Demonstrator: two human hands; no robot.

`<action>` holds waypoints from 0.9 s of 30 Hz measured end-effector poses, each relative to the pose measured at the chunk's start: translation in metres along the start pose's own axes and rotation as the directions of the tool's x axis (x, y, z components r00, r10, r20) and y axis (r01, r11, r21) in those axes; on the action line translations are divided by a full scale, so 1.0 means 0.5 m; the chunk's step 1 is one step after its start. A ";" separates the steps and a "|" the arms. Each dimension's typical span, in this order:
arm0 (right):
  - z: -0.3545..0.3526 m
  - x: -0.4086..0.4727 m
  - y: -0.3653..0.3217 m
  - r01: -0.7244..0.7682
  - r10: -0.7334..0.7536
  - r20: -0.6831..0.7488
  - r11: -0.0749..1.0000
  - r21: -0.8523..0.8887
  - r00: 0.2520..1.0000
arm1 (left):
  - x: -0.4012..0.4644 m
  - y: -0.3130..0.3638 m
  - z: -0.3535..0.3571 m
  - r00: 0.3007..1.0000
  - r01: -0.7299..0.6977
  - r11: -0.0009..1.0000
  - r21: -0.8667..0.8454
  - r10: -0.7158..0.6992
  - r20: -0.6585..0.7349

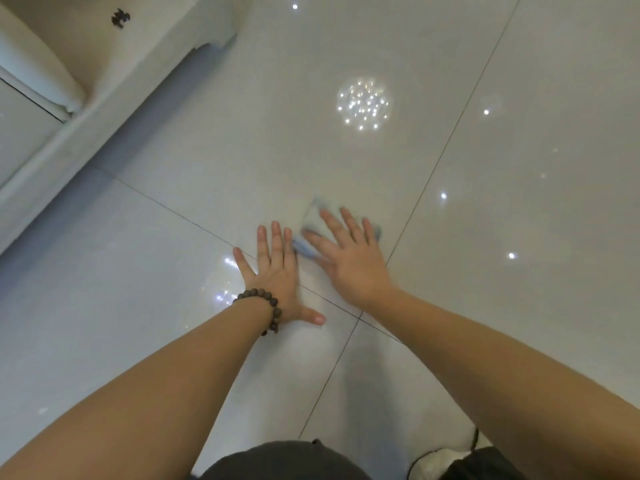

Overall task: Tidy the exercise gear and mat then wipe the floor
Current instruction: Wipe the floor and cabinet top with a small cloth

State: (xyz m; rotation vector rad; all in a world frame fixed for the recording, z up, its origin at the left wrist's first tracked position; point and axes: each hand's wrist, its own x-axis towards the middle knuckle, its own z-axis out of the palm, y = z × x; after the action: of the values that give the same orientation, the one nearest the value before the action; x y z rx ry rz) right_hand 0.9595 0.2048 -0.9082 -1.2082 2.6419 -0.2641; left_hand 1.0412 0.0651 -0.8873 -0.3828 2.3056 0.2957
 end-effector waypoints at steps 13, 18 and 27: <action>0.019 -0.085 -0.070 -0.258 0.259 -0.020 0.965 0.054 0.966 | 0.001 -0.002 0.002 1.000 -0.014 1.000 -0.028 0.013 -0.023; 0.035 -0.326 0.006 -0.276 0.276 0.041 0.961 0.007 0.960 | -0.007 0.001 -0.002 1.000 -0.007 1.000 -0.002 0.007 -0.023; -0.015 -0.345 0.039 -0.915 0.909 0.105 0.397 0.069 0.403 | -0.021 0.005 -0.001 0.999 0.005 0.998 0.061 -0.002 -0.046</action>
State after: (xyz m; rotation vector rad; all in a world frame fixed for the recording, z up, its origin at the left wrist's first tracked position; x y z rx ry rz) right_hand 1.0530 0.3493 -0.8839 0.4263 2.7231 -0.1563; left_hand 1.0468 0.0692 -0.8793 -0.3659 2.3528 0.2158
